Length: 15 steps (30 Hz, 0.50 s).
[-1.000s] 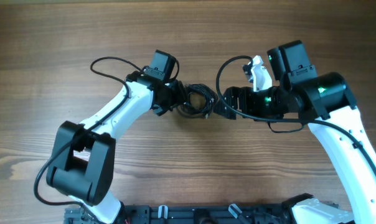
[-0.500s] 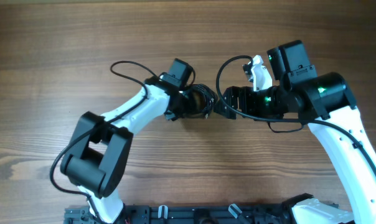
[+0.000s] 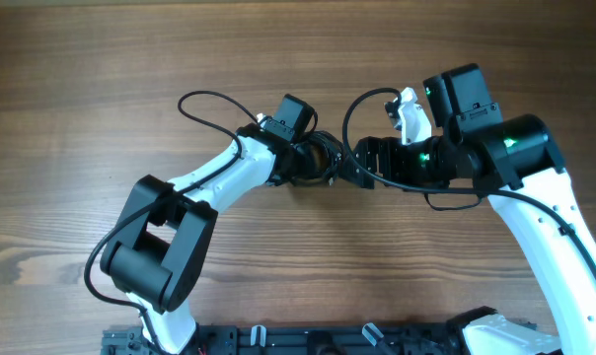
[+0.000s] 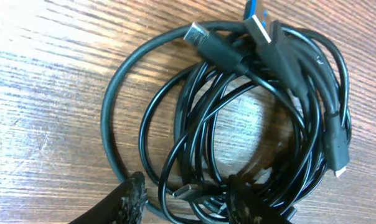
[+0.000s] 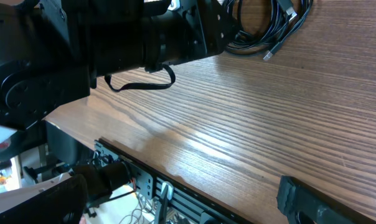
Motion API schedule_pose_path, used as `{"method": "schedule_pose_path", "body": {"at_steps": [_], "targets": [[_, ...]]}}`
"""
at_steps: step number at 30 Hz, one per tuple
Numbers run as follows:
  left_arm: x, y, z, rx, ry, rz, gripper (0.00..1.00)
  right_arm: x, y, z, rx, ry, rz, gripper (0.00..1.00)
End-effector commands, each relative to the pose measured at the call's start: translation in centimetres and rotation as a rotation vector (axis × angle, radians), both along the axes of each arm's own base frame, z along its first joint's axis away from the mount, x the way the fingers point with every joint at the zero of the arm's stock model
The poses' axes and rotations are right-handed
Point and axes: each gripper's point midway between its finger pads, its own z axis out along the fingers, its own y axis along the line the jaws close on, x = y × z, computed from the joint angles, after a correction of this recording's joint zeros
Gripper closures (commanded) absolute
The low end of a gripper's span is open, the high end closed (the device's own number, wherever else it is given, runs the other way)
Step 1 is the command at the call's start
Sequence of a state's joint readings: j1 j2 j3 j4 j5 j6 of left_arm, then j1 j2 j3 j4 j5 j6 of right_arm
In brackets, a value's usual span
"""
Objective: Untangle cables
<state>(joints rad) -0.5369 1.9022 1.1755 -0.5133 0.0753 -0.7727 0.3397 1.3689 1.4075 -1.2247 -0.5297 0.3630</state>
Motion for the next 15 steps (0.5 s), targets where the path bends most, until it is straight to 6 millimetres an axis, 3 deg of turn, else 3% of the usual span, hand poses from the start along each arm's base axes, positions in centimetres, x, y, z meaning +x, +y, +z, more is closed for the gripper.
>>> {"method": "schedule_pose_path", "body": {"at_steps": [1,2,3,7,9,12,15], "targets": [[0.0,0.4,-1.6,0.031,0.021,0.008,0.66,0.0,-0.1,-0.4,-0.014,0.006,-0.007,0.0],[-0.1,0.4,-2.0,0.036,0.03,0.007,0.73,0.0,-0.1,-0.4,-0.014,0.005,-0.007,0.0],[-0.3,0.5,-2.2,0.042,0.039,0.006,0.94,0.0,-0.1,-0.4,-0.015,0.005,-0.007,0.0],[0.2,0.5,-0.1,0.015,0.001,0.01,0.96,0.1,-0.2,-0.5,-0.023,0.002,-0.011,0.0],[0.5,-0.5,3.9,-0.075,-0.061,-0.012,0.96,0.2,-0.4,-0.6,-0.033,-0.003,-0.016,0.0],[0.2,-1.7,13.0,-0.239,-0.227,-0.047,0.96,0.8,-0.4,-0.5,-0.037,-0.025,-0.026,0.0],[-0.8,-1.3,19.4,-0.322,-0.365,-0.059,0.96,2.0,-2.2,-1.3,-0.12,0.0,-0.195,0.0]]}}
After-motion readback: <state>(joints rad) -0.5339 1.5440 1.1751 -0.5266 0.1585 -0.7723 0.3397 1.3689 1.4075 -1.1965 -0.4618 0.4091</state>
